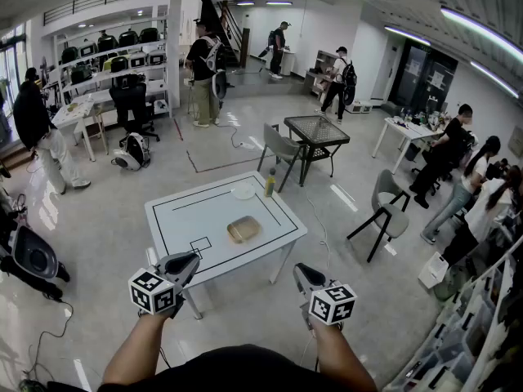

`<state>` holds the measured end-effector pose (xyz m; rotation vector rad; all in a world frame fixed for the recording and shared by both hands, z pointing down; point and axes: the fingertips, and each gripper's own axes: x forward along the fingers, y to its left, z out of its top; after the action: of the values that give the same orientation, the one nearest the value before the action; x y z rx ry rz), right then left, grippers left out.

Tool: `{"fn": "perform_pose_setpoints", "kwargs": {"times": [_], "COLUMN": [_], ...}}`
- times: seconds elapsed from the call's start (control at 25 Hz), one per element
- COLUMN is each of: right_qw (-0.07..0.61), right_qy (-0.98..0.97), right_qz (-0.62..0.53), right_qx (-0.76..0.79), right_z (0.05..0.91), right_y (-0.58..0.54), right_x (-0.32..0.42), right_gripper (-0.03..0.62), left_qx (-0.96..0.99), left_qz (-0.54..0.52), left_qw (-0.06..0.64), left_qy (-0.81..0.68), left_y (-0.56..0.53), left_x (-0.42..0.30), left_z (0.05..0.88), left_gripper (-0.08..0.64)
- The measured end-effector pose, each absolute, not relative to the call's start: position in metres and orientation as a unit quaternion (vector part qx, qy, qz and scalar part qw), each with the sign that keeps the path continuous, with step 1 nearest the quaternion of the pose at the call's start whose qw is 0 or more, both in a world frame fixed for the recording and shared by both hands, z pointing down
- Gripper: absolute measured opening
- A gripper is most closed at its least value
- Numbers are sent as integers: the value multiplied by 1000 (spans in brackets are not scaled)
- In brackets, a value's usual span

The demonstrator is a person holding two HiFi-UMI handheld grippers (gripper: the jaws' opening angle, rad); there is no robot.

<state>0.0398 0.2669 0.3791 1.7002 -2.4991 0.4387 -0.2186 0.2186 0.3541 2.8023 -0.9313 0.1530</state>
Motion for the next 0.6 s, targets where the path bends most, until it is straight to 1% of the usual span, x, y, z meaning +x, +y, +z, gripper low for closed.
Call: {"fn": "perform_pose_setpoints", "kwargs": {"times": [0.4, 0.6], "right_qw": [41, 22], "right_qy": [-819, -810], "right_qz": [143, 145], "right_qx": [554, 567], "right_z": [383, 381], "right_y": [258, 254], "right_x": [39, 40], "right_gripper": [40, 15], "left_qx": [942, 941], "left_qz": [56, 59], "left_qw": [89, 91], "left_qy": [-318, -320], "left_y": [212, 211], "left_x": [-219, -229], "left_z": [355, 357], "left_gripper": [38, 38]}}
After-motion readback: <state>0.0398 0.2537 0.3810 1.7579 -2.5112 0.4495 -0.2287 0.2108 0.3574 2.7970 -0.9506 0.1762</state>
